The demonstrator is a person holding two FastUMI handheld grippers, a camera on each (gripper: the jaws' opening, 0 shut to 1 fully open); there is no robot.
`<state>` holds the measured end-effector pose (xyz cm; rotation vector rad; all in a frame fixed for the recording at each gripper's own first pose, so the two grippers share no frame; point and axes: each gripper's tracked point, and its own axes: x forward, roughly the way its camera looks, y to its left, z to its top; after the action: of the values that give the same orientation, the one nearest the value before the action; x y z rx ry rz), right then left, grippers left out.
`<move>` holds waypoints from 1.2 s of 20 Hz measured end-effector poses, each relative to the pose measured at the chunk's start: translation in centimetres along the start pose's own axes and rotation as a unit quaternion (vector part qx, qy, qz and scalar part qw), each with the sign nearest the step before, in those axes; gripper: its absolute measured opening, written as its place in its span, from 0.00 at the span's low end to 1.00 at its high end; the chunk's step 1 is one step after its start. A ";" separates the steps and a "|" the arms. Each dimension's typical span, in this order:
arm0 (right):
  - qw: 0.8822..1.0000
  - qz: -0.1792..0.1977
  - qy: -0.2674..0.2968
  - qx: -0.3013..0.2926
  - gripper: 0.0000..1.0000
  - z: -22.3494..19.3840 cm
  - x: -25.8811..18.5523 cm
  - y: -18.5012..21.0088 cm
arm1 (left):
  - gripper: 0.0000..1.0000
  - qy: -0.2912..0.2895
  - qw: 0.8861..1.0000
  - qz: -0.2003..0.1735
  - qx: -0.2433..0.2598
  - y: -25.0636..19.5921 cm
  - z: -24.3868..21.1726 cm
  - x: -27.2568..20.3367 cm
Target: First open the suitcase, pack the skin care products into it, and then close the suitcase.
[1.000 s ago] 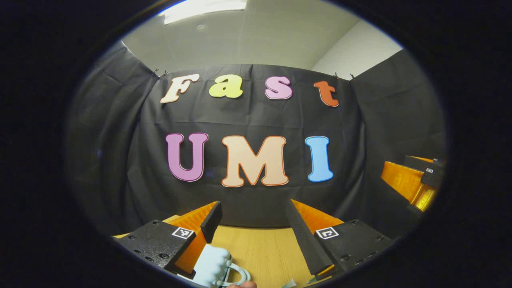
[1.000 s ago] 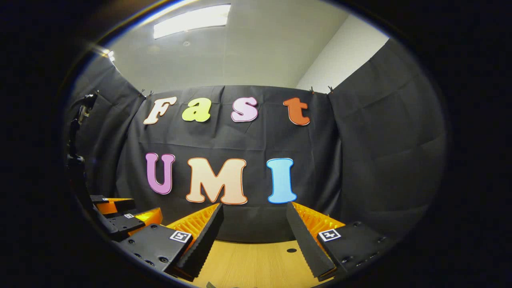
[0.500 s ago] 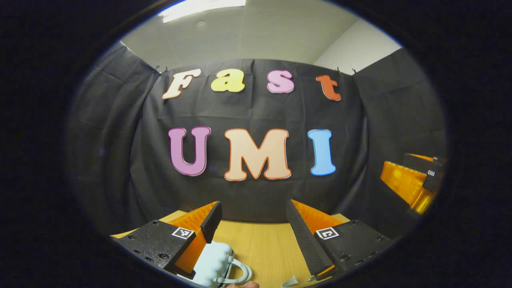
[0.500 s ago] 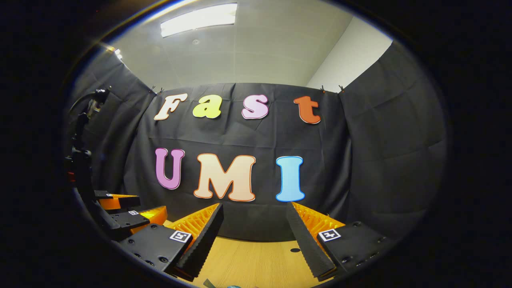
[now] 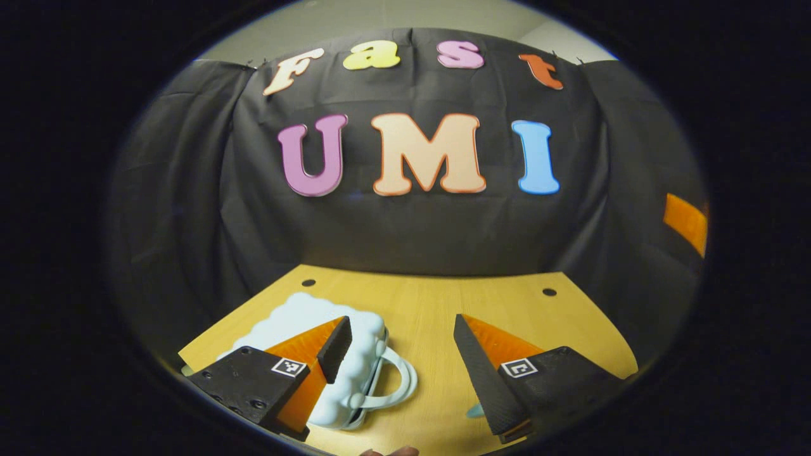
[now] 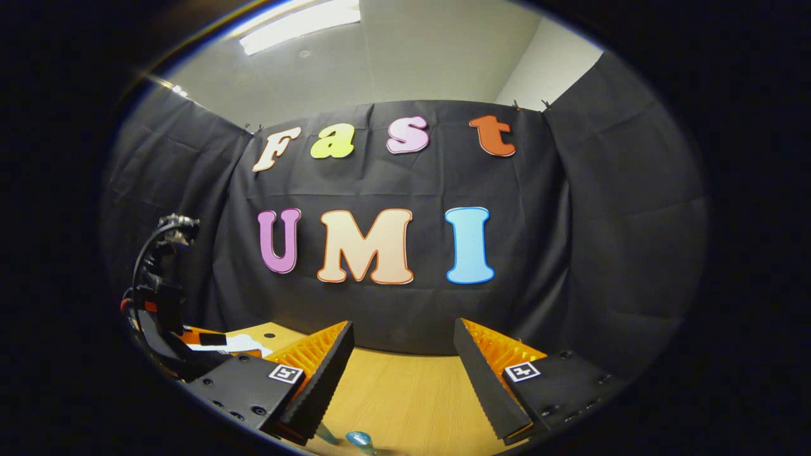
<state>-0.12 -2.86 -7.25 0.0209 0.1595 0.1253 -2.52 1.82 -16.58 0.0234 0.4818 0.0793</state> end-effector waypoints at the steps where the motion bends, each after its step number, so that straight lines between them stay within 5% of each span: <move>1: 1.000 -0.012 0.008 0.003 0.99 -0.6 0.1 -0.4 | 0.95 0.018 1.000 -0.003 0.008 0.1 -1.1 0.7; 11: 0.997 -0.057 0.054 -0.012 0.99 -3.5 1.0 -0.2 | 0.98 0.168 0.985 -0.033 0.016 -0.5 -10.1 6.5; 24: 0.995 -0.061 0.072 -0.027 0.99 -5.0 1.9 0.3 | 0.94 0.309 0.950 -0.047 -0.019 -1.5 -17.5 7.9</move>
<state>0.92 -2.23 -12.48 -0.0519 0.2998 0.0091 -3.53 1.06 -35.82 -0.0642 1.1093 0.0002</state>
